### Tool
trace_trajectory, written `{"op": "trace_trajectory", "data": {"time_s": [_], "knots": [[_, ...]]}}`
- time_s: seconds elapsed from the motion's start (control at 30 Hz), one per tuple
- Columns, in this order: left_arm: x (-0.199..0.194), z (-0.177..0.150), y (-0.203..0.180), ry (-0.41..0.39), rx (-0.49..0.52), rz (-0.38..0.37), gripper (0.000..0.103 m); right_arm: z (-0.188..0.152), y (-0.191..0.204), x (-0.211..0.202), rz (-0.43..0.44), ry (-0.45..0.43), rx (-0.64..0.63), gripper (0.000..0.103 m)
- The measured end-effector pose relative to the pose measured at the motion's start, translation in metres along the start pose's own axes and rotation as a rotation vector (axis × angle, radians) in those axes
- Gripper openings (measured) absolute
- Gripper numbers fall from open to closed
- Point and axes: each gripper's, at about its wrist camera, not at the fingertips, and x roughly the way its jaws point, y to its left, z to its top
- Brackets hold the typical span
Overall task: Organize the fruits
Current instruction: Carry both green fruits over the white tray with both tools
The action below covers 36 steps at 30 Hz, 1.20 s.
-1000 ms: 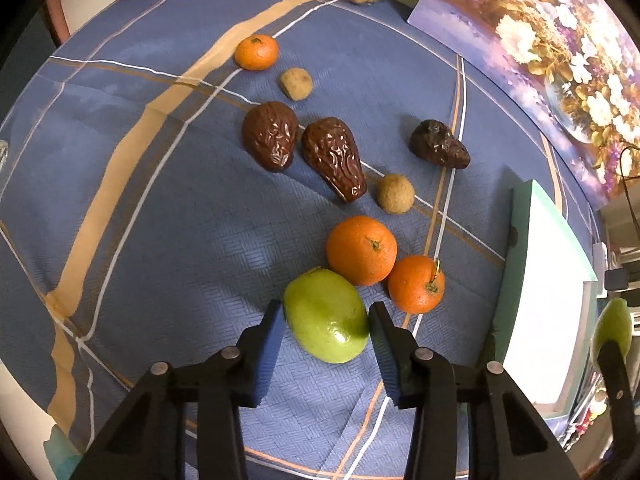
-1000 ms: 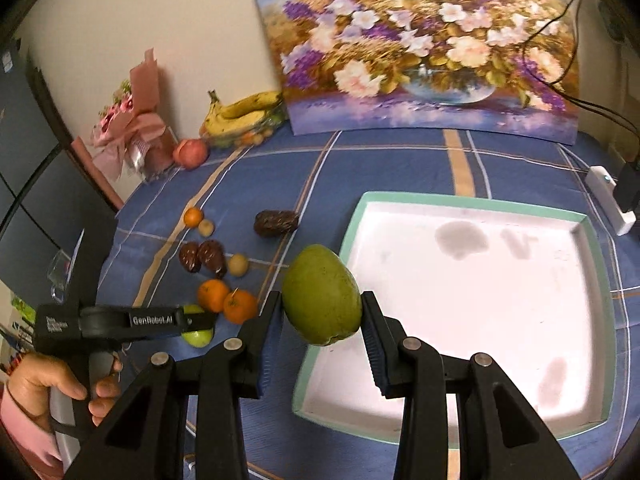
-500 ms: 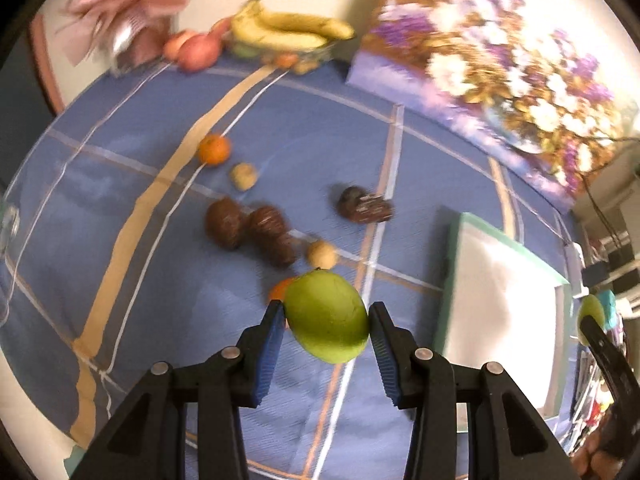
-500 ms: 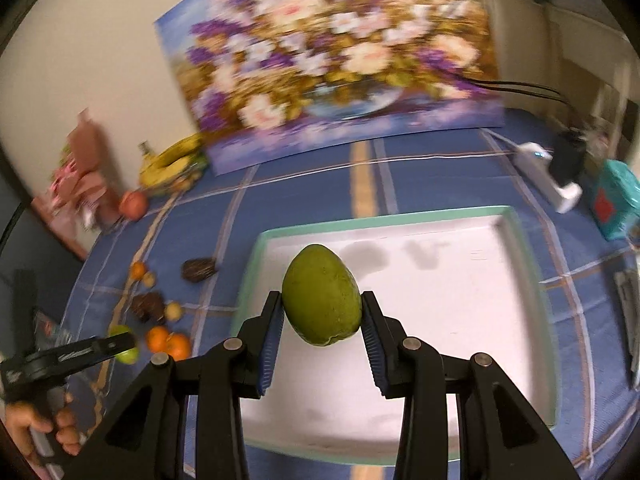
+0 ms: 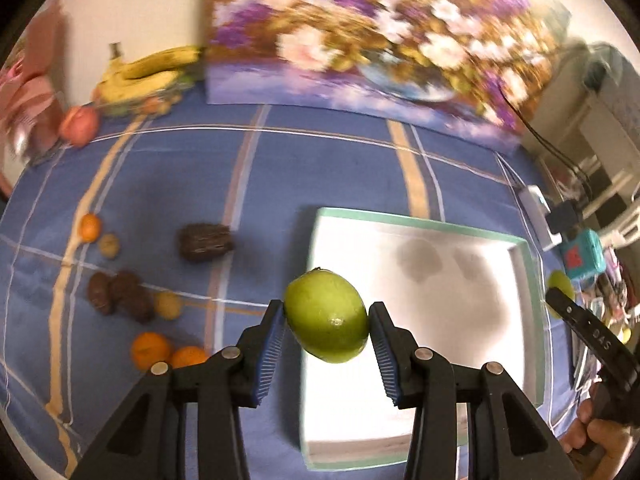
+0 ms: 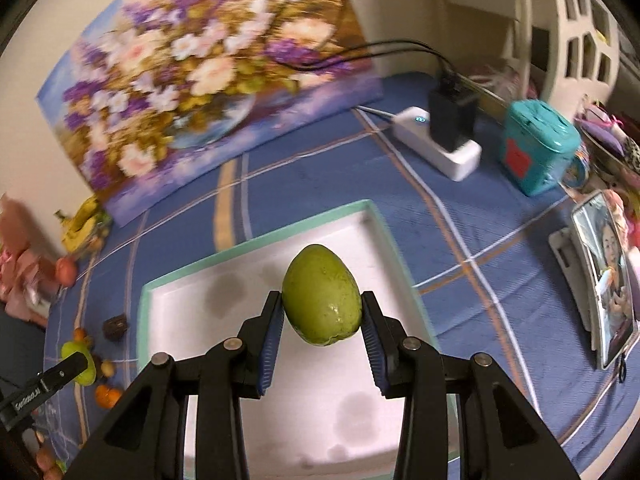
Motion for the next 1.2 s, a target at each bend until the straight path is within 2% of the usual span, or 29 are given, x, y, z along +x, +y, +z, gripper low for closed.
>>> {"op": "trace_trajectory", "data": {"time_s": [0.17,0.37,0.97,1.2], "knots": [[0.020,0.005,-0.029,0.022,0.060,0.019,0.046,0.007,-0.008,0.011,-0.030,0.020,-0.003,0.040],[0.041,0.010,-0.044,0.039,0.094,0.045,0.046,0.013,-0.007,0.022,-0.037,0.035,-0.018,0.040],[0.062,0.013,-0.047,0.054,0.103,0.069,0.046,0.014,0.005,0.044,-0.041,0.086,-0.059,0.040],[0.081,0.008,-0.042,0.106,0.095,0.096,0.046,0.009,0.003,0.058,-0.048,0.124,-0.058,0.040]]}}
